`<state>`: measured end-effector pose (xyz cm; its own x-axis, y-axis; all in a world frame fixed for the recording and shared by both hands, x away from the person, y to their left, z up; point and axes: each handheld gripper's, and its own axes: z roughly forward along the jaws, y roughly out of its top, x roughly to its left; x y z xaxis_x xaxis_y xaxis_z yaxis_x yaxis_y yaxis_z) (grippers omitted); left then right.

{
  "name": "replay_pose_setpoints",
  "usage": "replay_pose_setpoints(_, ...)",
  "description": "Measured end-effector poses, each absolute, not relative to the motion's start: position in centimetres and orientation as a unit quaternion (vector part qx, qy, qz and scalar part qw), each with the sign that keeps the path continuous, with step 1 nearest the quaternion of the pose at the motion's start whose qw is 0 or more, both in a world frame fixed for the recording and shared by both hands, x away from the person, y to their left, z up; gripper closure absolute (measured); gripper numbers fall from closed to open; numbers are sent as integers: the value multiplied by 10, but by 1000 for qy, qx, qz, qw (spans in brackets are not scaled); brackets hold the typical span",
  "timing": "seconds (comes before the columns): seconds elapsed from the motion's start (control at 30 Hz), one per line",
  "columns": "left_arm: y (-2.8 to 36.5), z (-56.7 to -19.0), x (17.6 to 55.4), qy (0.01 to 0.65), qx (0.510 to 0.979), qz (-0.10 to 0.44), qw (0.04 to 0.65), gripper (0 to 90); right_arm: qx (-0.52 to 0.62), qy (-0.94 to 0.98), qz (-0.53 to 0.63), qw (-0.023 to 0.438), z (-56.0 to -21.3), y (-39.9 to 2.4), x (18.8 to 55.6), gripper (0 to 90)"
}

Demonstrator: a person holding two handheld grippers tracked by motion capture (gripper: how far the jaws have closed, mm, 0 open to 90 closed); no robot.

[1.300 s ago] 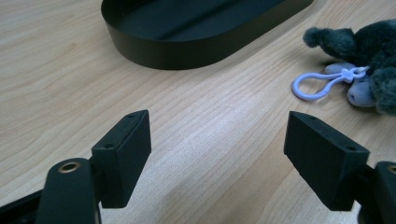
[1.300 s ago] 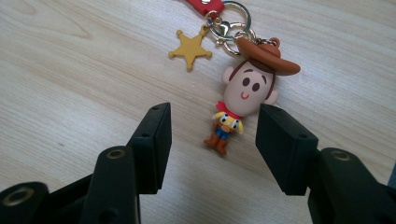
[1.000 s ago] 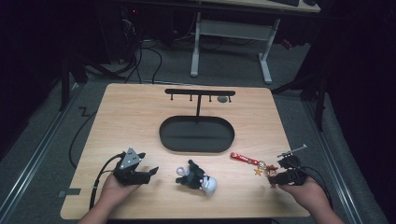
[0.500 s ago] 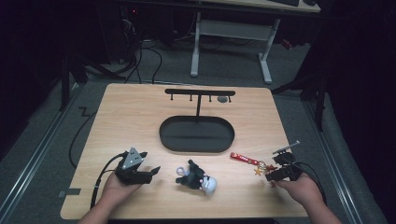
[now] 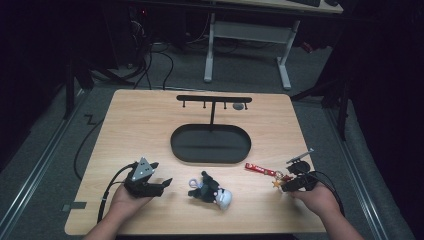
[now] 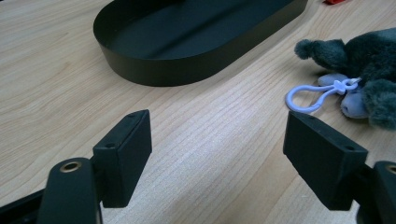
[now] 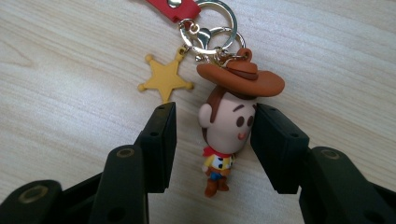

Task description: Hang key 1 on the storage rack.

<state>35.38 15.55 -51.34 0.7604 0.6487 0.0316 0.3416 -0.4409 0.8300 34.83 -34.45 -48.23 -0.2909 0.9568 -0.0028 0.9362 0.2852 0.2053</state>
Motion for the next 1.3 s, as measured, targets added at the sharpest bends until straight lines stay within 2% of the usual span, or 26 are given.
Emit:
replay_pose_setpoints(0.3, 156, -514, 354, 297, 833, 176, 432, 240, 592, 801, 73, 55, -486, -348, 357, 620)
replay_pose_setpoints(0.83, 156, -514, 354, 298, 832, 175, 434, 240, 579, 812, 50, 50, -486, -343, 363, 659)
replay_pose_setpoints(1.3, 156, -513, 353, 297, 832, 173, 435, 240, 553, 828, 87, 26, -435, -314, 362, 662)
